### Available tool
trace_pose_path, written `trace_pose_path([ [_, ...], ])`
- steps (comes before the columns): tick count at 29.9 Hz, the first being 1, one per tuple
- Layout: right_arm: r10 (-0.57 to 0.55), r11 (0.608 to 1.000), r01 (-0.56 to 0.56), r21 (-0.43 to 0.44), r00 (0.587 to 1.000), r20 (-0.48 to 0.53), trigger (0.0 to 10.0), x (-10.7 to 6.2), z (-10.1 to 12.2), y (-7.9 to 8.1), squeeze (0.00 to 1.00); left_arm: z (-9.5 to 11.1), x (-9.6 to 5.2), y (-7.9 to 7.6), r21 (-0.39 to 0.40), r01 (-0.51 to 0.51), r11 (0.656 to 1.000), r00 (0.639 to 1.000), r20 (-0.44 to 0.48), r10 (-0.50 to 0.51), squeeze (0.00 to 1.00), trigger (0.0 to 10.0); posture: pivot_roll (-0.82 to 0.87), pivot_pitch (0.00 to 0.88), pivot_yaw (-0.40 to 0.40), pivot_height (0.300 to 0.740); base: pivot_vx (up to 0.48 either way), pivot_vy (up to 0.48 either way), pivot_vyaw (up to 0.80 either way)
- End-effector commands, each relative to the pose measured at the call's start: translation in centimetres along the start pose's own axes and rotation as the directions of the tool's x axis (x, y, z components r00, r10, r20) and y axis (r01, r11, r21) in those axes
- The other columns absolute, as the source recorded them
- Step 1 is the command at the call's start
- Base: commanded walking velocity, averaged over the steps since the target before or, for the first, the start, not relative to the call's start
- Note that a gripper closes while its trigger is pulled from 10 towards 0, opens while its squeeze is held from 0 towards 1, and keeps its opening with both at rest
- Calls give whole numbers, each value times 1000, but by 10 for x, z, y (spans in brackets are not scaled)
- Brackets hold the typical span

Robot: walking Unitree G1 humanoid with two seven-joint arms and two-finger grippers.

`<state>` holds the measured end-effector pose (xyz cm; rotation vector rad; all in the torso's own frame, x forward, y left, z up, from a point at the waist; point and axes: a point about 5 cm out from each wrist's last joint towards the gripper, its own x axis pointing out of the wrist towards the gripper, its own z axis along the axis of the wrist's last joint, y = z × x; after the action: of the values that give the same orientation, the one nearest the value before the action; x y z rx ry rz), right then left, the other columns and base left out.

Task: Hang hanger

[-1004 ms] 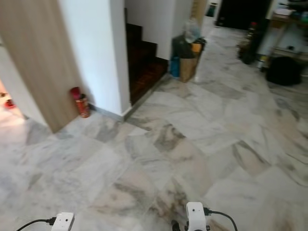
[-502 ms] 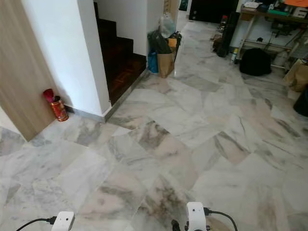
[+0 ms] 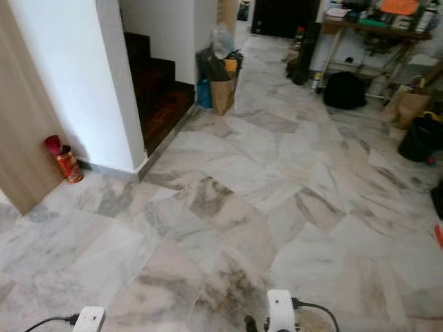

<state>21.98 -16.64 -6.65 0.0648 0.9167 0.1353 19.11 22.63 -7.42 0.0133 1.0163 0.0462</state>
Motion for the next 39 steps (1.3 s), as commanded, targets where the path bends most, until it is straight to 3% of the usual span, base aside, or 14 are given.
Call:
trace_pose_path([
  [1,-47,974,52,221,999,-25,10000,-6,-19,-14,0,-59,-13,16,-59,-125,990,992,-32,123,0,10000,176,63,-115,740,0,0,-800],
  [15,-57,976,59,210,998,-14,10000,-6,-10,-22,0,-55,-11,12,-85,-126,988,992,-30,124,0,10000,178,57,-123,740,0,0,-800],
  [39,-71,975,71,209,997,-7,10000,-6,-6,-23,0,-50,-13,22,-96,-114,989,993,1,115,0,10000,155,60,-110,740,0,0,-800],
])
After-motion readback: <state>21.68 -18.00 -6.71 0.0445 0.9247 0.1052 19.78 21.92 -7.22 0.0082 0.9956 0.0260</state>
